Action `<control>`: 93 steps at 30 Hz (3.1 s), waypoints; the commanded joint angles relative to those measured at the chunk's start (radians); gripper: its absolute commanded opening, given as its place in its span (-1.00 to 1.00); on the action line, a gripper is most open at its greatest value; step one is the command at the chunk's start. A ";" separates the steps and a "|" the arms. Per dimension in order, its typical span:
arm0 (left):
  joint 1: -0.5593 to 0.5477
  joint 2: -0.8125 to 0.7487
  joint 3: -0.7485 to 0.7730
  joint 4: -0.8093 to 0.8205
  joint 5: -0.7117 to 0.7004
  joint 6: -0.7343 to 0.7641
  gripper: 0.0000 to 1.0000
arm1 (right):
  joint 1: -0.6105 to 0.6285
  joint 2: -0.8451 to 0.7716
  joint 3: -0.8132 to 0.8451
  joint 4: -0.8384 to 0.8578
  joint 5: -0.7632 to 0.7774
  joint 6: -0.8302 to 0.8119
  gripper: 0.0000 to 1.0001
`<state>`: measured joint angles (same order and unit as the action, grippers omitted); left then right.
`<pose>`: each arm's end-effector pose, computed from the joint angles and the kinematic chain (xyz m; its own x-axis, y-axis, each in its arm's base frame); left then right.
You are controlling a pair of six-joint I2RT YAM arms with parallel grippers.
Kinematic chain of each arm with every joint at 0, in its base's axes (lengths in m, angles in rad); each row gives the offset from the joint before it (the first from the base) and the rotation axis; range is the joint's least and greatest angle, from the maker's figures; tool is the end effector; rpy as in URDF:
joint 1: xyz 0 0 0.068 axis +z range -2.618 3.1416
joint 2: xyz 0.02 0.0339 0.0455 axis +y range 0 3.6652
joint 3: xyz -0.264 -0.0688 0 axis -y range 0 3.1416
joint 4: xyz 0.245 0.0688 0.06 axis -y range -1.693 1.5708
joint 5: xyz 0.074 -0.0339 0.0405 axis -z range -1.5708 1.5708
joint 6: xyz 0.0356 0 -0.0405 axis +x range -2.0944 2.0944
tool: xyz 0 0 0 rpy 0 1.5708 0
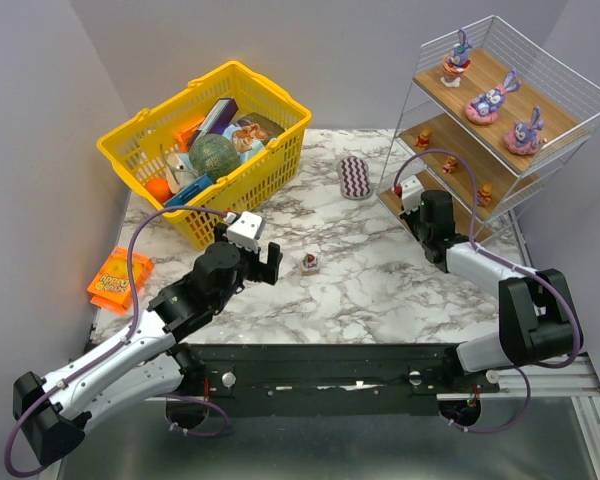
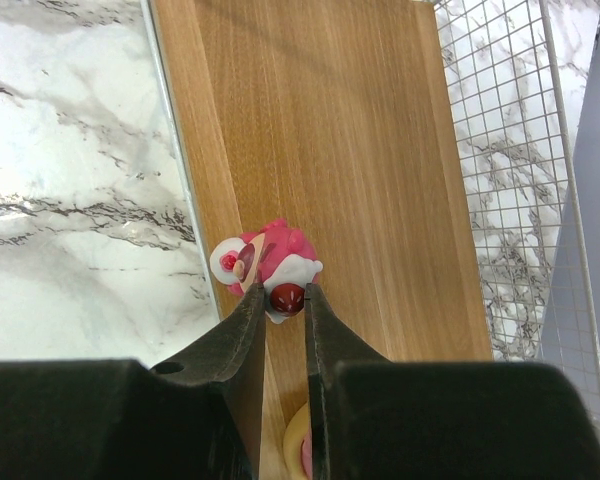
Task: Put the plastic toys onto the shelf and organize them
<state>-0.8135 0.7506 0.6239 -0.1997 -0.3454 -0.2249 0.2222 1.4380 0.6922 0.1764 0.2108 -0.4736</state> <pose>0.1320 -0.1221 0.2877 -0.3181 0.0310 -0.9476 0.4027 0.9093 -0.1054 0.2917 0.0583 0.1943 -0.4481 -0.5585 -0.6981 -0.2786 0.8292 -0.4845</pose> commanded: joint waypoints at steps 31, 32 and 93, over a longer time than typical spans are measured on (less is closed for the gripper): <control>0.005 -0.004 -0.009 0.022 -0.009 0.002 0.98 | 0.039 -0.011 0.012 -0.026 -0.048 -0.033 -0.27; 0.005 -0.005 -0.009 0.020 -0.009 0.002 0.98 | 0.048 0.002 0.015 -0.032 -0.048 -0.034 -0.36; 0.016 -0.017 -0.010 0.025 -0.004 0.001 0.98 | 0.066 0.150 0.027 -0.060 0.168 -0.137 -0.99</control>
<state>-0.8040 0.7475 0.6235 -0.1963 -0.3447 -0.2249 0.2874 1.5780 0.7280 0.1108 0.3412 -0.5968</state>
